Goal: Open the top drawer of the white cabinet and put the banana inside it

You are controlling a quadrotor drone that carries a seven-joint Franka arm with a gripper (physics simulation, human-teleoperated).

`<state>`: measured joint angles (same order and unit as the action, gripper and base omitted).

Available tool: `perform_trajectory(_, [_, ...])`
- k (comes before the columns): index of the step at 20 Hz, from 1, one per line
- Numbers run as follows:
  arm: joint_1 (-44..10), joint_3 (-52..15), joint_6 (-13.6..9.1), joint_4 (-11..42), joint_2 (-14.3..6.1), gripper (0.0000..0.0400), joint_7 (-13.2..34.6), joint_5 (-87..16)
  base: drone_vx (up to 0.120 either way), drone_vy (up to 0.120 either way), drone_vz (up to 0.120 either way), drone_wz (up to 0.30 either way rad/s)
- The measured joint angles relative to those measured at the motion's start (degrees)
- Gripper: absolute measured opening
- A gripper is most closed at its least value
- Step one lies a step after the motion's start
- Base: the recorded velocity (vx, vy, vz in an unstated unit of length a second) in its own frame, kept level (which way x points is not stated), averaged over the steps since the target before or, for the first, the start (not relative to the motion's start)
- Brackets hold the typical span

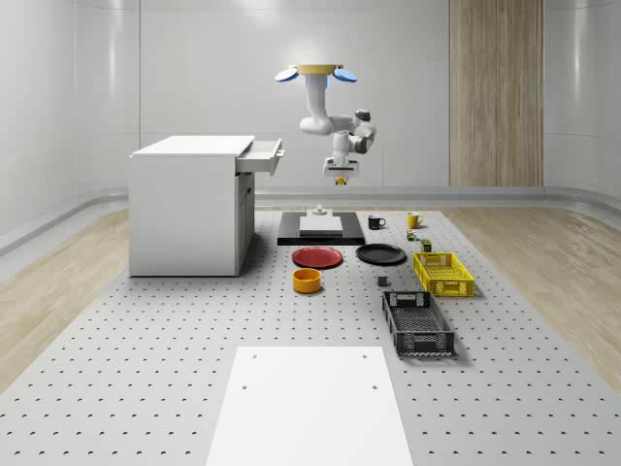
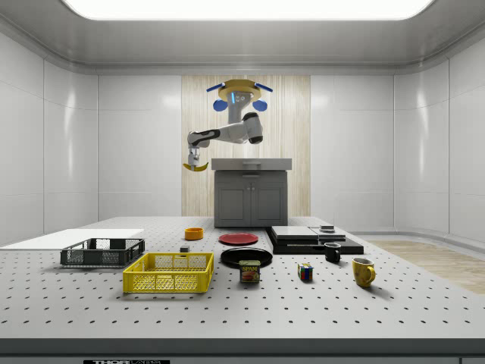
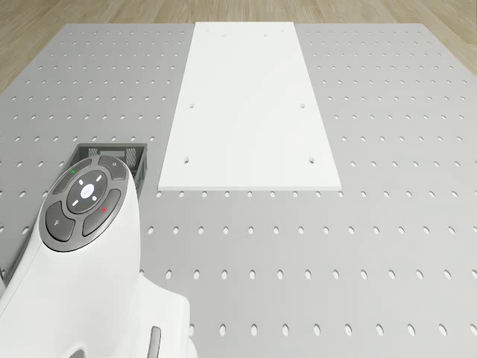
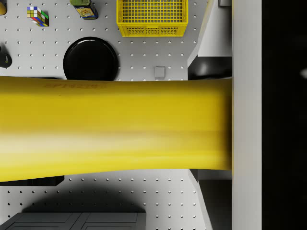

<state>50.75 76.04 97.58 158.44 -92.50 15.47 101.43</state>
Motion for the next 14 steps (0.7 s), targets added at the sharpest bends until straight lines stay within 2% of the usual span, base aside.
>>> perform_trajectory(14, [0.0, 0.0, 0.01, 0.0, -0.01, 0.0192, 0.0, -0.01, -0.12, 0.0, 0.12, 0.0])
